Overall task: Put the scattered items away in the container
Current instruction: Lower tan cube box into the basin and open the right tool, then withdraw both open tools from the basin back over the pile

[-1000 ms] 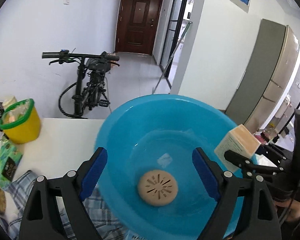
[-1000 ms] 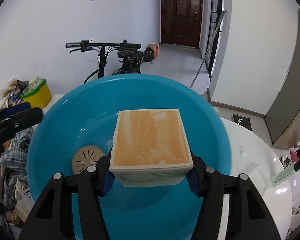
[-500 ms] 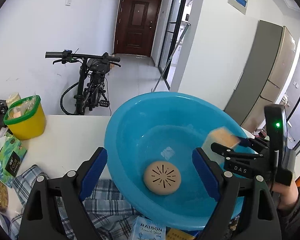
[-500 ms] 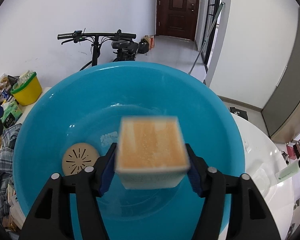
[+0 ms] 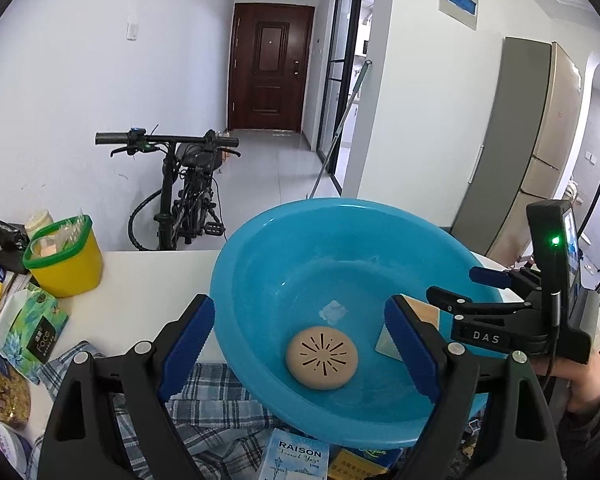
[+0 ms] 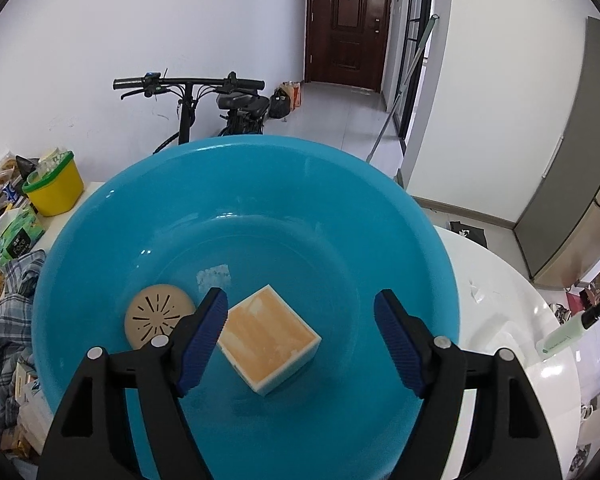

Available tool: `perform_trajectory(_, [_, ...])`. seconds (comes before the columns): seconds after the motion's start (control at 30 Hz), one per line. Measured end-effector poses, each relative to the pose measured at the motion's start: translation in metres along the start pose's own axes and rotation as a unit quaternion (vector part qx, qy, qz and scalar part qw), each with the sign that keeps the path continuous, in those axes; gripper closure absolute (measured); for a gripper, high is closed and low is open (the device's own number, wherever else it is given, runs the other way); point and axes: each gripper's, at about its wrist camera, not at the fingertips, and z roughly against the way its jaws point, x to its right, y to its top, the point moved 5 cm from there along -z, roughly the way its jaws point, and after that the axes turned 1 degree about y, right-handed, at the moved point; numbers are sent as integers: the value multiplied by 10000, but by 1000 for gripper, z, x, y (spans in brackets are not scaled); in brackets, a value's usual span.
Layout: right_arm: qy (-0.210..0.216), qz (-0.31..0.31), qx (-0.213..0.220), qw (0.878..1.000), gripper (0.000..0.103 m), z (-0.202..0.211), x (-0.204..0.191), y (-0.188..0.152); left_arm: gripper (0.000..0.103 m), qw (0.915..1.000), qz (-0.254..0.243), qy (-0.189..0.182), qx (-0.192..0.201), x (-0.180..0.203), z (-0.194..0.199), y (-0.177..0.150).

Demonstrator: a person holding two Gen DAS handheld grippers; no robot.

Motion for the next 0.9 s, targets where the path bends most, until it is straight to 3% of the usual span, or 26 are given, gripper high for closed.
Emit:
perform_trajectory(0.2, [173,-167,305,9992,28,34,-3,0,14,9993,72,323,158,-3,20,-2])
perform_trajectory(0.47, [211,-79,843,9962,28,96,-15,-4,14,9971,120,416,622,-5,65,-6])
perform_trajectory(0.5, [214,-77,892,9958,28,104,-16,-6,13,9969,86,443,643,-4,70,-8])
perform_trajectory(0.57, [215,-65,983,9949,28,118,-19,-11,0,9965,-10,509,669,-2,79,-12])
perform_trajectory(0.7, [263,-88,1148,9930,25,147,-20,-26,0,9938,-101,591,934,-1,102,-23])
perform_trajectory(0.9, [282,-70,1311,9909,21,178,-30,-55,0,9953,161,270,911,-1,126,-46])
